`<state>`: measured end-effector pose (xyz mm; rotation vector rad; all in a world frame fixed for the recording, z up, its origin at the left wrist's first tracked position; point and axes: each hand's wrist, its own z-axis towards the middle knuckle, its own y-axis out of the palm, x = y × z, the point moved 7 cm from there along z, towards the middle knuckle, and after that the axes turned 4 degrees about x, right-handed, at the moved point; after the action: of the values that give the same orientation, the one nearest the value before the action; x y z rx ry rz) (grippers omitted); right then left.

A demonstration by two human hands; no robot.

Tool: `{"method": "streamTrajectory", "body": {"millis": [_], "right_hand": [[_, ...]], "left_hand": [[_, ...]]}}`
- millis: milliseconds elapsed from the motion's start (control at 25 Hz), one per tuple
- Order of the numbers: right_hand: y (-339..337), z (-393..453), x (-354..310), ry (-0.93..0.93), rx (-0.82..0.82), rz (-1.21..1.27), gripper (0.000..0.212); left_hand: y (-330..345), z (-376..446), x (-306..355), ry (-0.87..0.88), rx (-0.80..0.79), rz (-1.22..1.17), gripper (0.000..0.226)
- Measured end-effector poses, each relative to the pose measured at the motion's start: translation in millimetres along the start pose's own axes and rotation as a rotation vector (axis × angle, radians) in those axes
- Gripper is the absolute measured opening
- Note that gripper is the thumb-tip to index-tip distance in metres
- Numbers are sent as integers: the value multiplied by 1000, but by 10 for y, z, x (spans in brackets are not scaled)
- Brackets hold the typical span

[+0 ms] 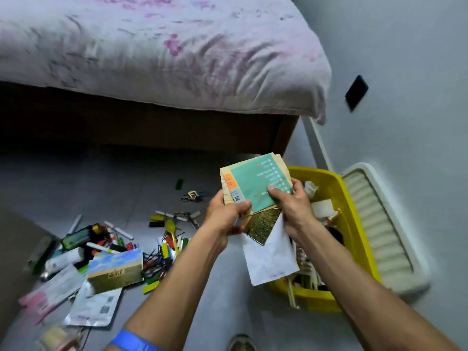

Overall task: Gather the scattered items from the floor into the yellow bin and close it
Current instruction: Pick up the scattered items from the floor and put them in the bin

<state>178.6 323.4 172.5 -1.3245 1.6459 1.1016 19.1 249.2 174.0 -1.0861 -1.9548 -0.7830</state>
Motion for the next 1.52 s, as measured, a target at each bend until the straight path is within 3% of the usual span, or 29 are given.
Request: {"method": "streamTrajectory", "body": {"millis": [240,320,440,520,600,720,920,1040,1200,1320,1400,1520], "right_hand": [[-1071,421,-430,-89,156,-103,40],[-1220,510,-371,-75,180,-355,48],[-1216,475,-214,-138,245,-848,57],[-925,294,-103,-285,203,-927,53],[-476,66,-19,-465,122,-965,45],[277,-290,344,-531,-130,-1007,38],[940,-488,1351,-297,-475,-1172,33],[1182,-417,1983,-196,-579,-1268,48],[1332,-174,2538,-29,-401,-1286,85],[1370,-79,2847,181,-249,-1166,98],[1486,-92,2995,222,-258,-1025,88],[1691,-183,3171,355,-255,-661,39]], "left_hand": [[1205,130,-229,-72,-110,33,19],[1221,217,-330,-37,-115,150,23],[928,298,-432,133,-95,390,45],[615,319,-480,167,-33,435,57],[234,298,-481,173,42,436,56],[-495,242,-568,152,167,443,48],[-1762,206,-1036,30,389,529,38],[-2364,303,-1430,-15,454,753,42],[-2541,584,-1751,-6,351,1005,75],[-2463,860,-1890,-154,291,921,95],[-2315,1038,-1916,-209,263,756,87],[-2147,1203,-1979,-235,250,462,68]]}}
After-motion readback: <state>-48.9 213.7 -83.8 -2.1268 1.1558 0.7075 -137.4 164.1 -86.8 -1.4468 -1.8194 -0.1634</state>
